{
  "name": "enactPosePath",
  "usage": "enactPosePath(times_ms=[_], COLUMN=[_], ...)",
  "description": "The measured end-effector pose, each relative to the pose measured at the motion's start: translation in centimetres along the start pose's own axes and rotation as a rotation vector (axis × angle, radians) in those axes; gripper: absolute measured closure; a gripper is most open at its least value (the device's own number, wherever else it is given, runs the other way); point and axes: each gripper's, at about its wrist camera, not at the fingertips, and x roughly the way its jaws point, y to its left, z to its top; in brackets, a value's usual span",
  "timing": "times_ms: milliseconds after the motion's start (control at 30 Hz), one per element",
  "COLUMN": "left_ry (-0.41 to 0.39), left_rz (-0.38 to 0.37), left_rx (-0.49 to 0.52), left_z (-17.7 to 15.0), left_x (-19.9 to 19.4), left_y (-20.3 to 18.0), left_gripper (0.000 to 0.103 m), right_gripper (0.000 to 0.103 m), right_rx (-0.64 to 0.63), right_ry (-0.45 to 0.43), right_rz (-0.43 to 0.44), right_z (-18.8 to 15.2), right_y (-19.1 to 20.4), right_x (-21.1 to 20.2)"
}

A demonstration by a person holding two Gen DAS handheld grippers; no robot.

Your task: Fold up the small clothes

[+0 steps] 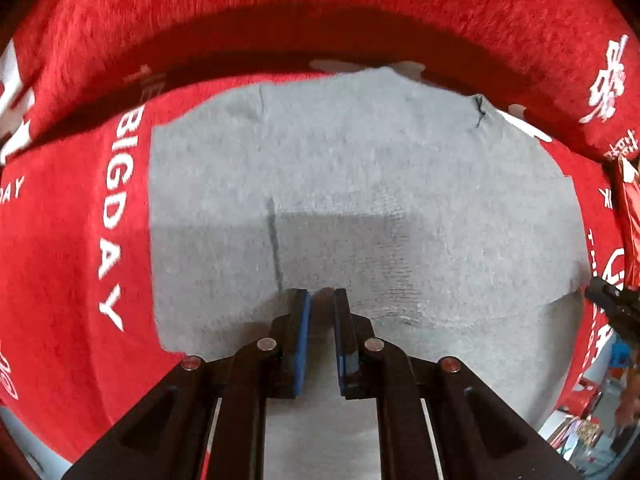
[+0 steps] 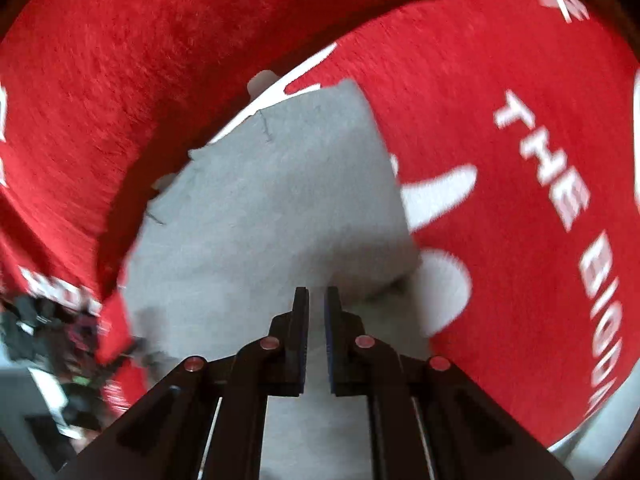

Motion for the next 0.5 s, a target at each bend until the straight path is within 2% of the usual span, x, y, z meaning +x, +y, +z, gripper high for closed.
enactPosePath(times_ms=[33, 67, 167, 200, 233, 267, 333, 433, 500], left_ry=[-0.004, 0.003, 0.014, 0.012, 0.013, 0.002, -0.026, 0.000, 0.021], left_rz=[-0.002, -0.002, 0.018, 0.037, 0.048, 0.068, 0.063, 0.067, 0.085], left_rx=[-0.007, -0.009, 0.001, 0.011, 0.012, -0.001, -0.009, -0.008, 0.001], left_z=[0.0, 0.3, 0.8, 0.9, 0.9, 0.8, 0.4, 0.1, 0.0], left_x=[-0.1, 0.3, 0.5, 0.5, 0.6, 0.4, -0.3, -0.3, 0.0], left_y=[0.1, 0.4, 0.4, 0.3, 0.2, 0.3, 0.5, 0.7, 0.5], left_gripper=[0.090, 0.090, 0.089, 0.067, 0.045, 0.011, 0.008, 0.008, 0.008], right_gripper=[0.065, 0.058, 0.056, 0.067, 0.097, 0.097, 0.097, 0.097, 0.096], right_rx=[0.024, 0.048, 0.131, 0.154, 0.171, 0.169, 0.137, 0.069, 0.044], right_ry=[0.011, 0.012, 0.003, -0.001, 0.005, 0.014, 0.018, 0.033, 0.050], right_rz=[0.014, 0.023, 0.073, 0.086, 0.080, 0.056, 0.035, 0.008, -0.046], right_z=[-0.2, -0.2, 0.1, 0.2, 0.3, 0.3, 0.0, -0.3, -0.6], right_y=[-0.2, -0.5, -1.5, -1.8, -2.1, -2.3, -2.4, -1.8, -1.4], right_x=[0.4, 0.8, 2.0, 2.3, 2.9, 3.1, 3.2, 3.0, 2.7])
